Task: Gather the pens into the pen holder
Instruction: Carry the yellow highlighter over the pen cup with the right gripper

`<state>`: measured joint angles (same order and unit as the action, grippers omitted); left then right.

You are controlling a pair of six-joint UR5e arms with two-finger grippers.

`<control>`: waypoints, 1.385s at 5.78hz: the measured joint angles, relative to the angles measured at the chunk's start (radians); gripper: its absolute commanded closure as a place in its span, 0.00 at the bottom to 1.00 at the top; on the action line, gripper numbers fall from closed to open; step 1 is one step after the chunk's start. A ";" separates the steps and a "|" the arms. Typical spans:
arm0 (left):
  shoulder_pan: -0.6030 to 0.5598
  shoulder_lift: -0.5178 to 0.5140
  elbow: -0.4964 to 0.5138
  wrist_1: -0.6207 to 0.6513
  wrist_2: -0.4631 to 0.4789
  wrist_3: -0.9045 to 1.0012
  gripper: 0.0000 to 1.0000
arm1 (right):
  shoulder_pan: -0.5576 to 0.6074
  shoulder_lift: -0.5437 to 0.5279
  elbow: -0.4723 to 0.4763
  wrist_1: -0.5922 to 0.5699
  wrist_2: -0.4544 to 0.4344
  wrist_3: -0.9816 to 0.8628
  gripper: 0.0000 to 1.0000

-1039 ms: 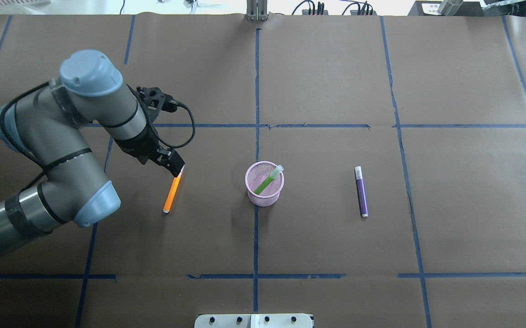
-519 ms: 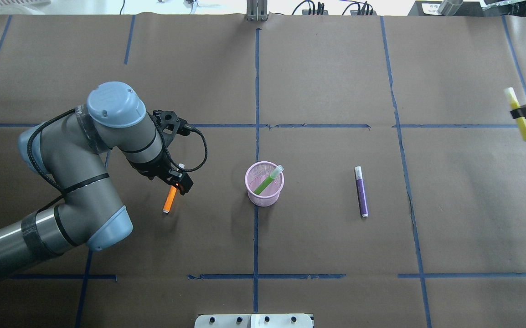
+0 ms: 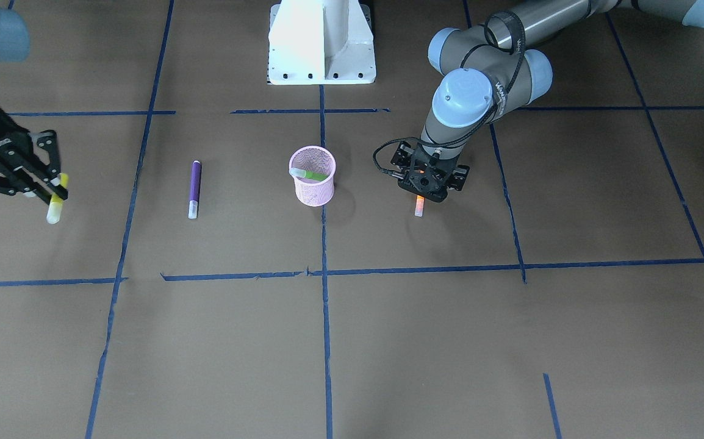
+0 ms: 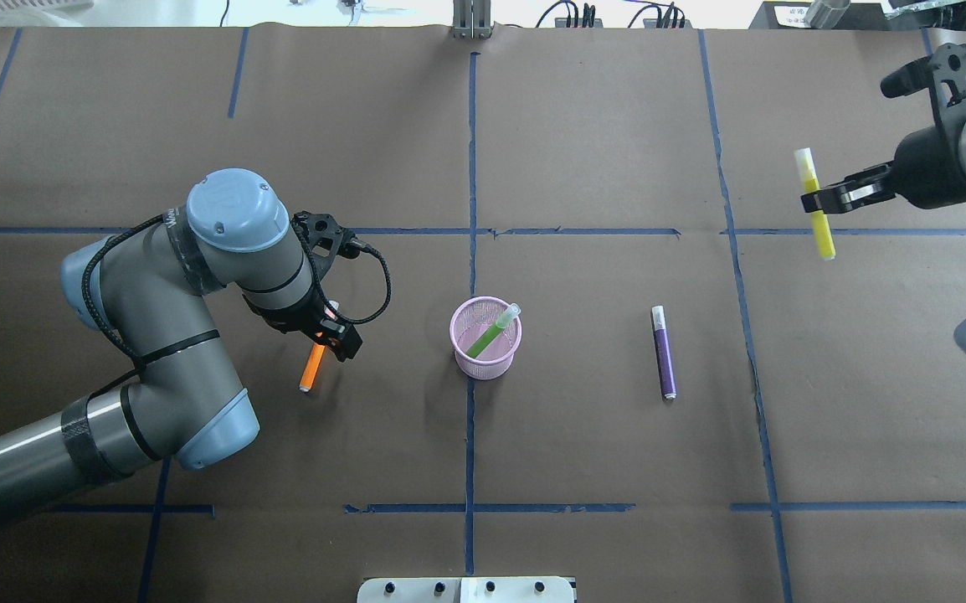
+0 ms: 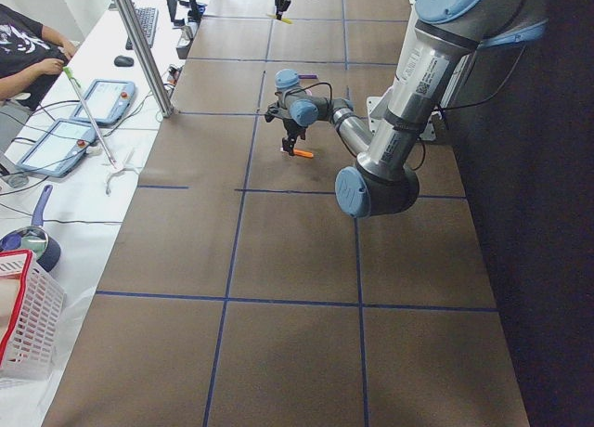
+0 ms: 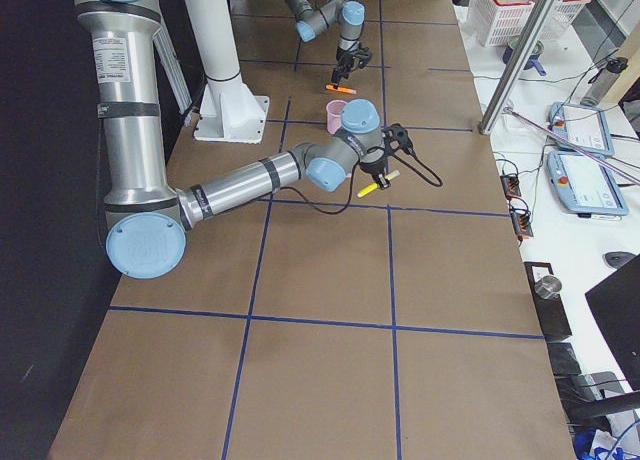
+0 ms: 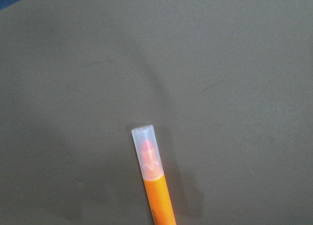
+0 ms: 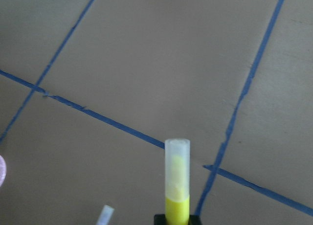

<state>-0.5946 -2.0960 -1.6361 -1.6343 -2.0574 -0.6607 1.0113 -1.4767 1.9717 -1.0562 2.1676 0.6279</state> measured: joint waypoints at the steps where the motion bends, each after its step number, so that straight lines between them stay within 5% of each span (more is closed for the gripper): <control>1: 0.001 -0.002 0.010 -0.005 0.001 -0.002 0.00 | -0.037 0.018 0.046 -0.002 -0.008 0.065 1.00; 4: -0.001 -0.008 0.059 -0.084 0.003 -0.010 0.00 | -0.218 0.109 0.107 -0.008 -0.152 0.243 1.00; 6: -0.004 -0.009 0.063 -0.100 0.003 -0.013 0.00 | -0.372 0.190 0.125 -0.039 -0.333 0.316 1.00; 8: -0.005 -0.010 0.063 -0.103 0.003 -0.014 0.00 | -0.574 0.341 0.142 -0.239 -0.605 0.337 1.00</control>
<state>-0.5997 -2.1060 -1.5727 -1.7375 -2.0540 -0.6748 0.4377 -1.1355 2.1140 -1.2951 1.5625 0.9647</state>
